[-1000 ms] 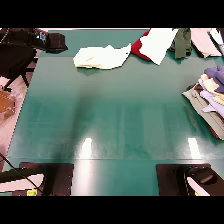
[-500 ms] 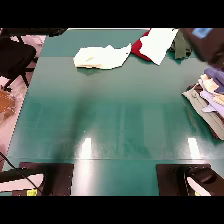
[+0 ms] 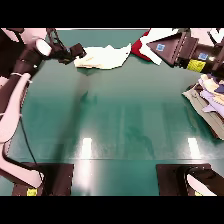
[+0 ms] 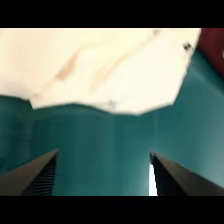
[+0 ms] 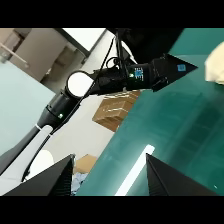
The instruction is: Fold the shirts.
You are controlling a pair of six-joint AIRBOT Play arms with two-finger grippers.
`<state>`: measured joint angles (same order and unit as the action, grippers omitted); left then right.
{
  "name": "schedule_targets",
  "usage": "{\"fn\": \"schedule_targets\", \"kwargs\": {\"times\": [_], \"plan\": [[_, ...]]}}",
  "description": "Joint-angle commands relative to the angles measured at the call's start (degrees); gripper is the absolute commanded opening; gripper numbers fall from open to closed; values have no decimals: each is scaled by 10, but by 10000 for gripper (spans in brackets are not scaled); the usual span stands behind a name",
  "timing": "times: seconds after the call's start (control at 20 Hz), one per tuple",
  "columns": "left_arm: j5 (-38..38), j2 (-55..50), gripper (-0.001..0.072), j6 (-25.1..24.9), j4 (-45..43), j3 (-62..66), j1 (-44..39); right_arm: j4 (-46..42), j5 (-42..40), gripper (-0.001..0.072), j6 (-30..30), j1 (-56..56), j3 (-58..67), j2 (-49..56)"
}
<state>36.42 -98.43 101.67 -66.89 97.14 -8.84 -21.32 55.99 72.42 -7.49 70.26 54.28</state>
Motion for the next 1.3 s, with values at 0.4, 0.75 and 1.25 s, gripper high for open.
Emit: {"fn": "schedule_targets", "kwargs": {"times": [0.4, 0.75, 1.25], "plan": [[-223, -166, 610, 229, 14, 0, 0, 22, 120, 498, -31, 207, 1, -38], [-243, -216, 22, 242, 45, 80, -3, 22, 120, 497, -35, 211, 0, -43], [518, -2, 20, -113, -88, 101, -78, 19, 110, 495, -47, 162, 1, 88]]}}
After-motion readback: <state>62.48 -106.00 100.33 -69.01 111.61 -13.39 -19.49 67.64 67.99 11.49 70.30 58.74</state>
